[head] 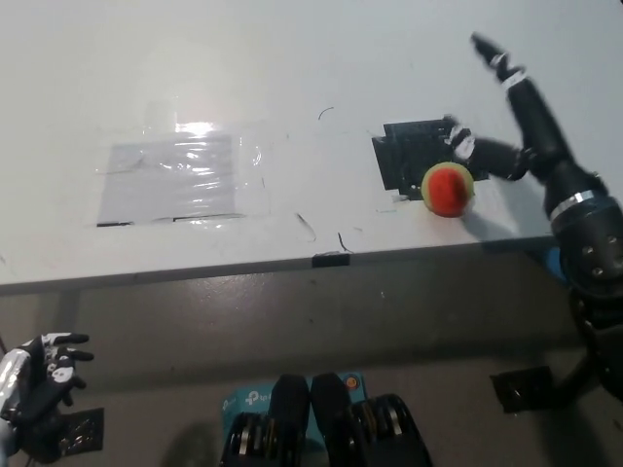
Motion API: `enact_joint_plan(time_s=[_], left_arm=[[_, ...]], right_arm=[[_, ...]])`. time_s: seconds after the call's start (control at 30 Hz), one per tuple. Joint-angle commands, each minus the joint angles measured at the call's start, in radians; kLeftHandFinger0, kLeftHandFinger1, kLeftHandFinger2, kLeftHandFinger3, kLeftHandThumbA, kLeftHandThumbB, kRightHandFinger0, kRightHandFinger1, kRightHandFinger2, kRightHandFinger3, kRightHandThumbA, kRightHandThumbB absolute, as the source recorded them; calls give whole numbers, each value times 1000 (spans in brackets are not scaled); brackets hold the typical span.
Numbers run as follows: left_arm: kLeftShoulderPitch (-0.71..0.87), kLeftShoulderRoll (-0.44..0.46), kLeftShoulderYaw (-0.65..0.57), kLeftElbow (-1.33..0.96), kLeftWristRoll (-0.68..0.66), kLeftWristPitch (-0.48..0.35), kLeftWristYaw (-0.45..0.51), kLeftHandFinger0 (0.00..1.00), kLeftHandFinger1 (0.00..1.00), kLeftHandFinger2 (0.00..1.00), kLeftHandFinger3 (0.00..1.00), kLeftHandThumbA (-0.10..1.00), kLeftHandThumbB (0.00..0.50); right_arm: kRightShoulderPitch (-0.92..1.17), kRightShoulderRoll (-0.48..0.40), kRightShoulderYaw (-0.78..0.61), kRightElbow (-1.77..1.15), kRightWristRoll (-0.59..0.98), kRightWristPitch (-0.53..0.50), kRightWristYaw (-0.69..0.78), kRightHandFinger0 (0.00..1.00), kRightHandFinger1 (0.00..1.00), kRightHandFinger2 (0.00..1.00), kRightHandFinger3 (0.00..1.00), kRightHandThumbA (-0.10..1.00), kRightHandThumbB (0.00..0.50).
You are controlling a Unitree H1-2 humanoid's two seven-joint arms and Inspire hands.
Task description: The robot uses right hand to squeeze a small tennis ball placed on the black area of the table
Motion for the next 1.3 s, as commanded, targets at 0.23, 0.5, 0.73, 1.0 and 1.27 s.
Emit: enact_joint_plan(time_s=[0.23, 0.5, 0.73, 1.0, 1.27], left_arm=[[-28, 31, 6, -36, 1, 10, -13, 237, 328, 491, 624, 119, 191], [-33, 36, 1, -41, 11, 18, -12, 210, 325, 496, 626, 93, 185], [-43, 32, 4, -40, 0, 30, -16, 207, 337, 506, 632, 77, 181], [-42, 30, 4, -46, -5, 10, -20, 199, 338, 509, 648, 128, 186], [-79, 35, 1, -35, -3, 0, -25, 200, 344, 505, 640, 98, 146]], right_arm=[[-68, -36, 98, 220, -153, -34, 6, 1000, 1000, 1000, 1000, 814, 491], [-91, -6, 80, 351, -167, -118, -52, 1000, 1000, 1000, 1000, 697, 452], [-127, 41, 80, 439, -177, -178, -103, 1000, 1000, 1000, 1000, 606, 413], [-155, 71, 66, 457, -194, -224, -157, 1000, 1000, 1000, 1000, 549, 403], [-172, 59, 80, 457, -219, -247, -142, 1000, 1000, 1000, 1000, 457, 395]])
